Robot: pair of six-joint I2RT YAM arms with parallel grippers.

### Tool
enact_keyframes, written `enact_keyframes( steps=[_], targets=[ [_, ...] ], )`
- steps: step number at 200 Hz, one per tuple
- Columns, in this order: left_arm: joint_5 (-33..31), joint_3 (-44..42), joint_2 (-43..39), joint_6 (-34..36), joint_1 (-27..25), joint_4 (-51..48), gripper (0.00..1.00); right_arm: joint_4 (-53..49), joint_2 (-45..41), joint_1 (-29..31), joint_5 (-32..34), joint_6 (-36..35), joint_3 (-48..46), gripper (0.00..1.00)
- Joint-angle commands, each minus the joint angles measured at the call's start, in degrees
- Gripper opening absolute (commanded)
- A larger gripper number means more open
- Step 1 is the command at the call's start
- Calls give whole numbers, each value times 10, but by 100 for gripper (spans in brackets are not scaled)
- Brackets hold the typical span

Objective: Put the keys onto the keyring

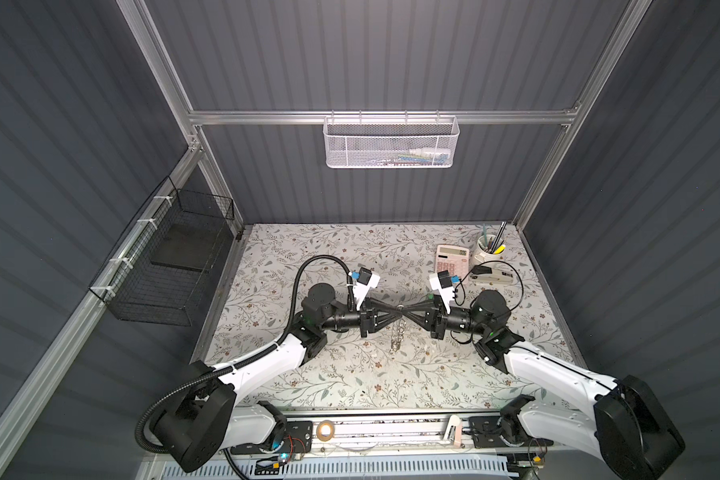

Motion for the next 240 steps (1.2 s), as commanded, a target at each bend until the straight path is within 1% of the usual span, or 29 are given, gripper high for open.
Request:
enact_keyframes(
  steps=[1, 38, 43, 78, 97, 114, 128, 152, 168, 171, 187, 223, 240],
  targets=[
    [9, 2, 3, -3, -5, 25, 15, 24, 4, 1, -4, 5, 0, 0],
    [11, 4, 7, -5, -4, 22, 3, 26, 6, 1, -5, 7, 0, 0],
    [11, 5, 7, -5, -4, 21, 0, 26, 6, 1, -5, 7, 0, 0],
    [9, 12, 8, -3, -5, 3, 0, 26, 7, 1, -4, 6, 0, 0],
    [3, 24, 1, 12, -5, -37, 0, 25, 6, 1, -3, 6, 0, 0],
    [-6, 43, -14, 50, -5, -113, 0, 22, 4, 0, 0, 4, 0, 0],
    [-13, 64, -32, 97, -5, -192, 0, 17, 1, -2, 2, 3, 0, 13],
    [-21, 113, -54, 182, -5, -341, 0, 16, -9, -12, 6, 9, -3, 27],
    [-24, 164, -55, 240, -5, -446, 0, 17, -11, -19, 11, 12, -9, 34],
    [-24, 174, -55, 250, -5, -468, 0, 17, -27, -20, 12, 12, -10, 36],
    [-24, 227, -47, 306, -5, -561, 0, 17, -40, -25, 15, 14, -14, 42],
    [-49, 352, -5, 420, -5, -749, 0, 9, -48, -28, 13, 10, -16, 51],
    [-61, 408, 22, 464, -5, -829, 0, 7, -44, -27, 1, 11, -11, 53]
  ],
)
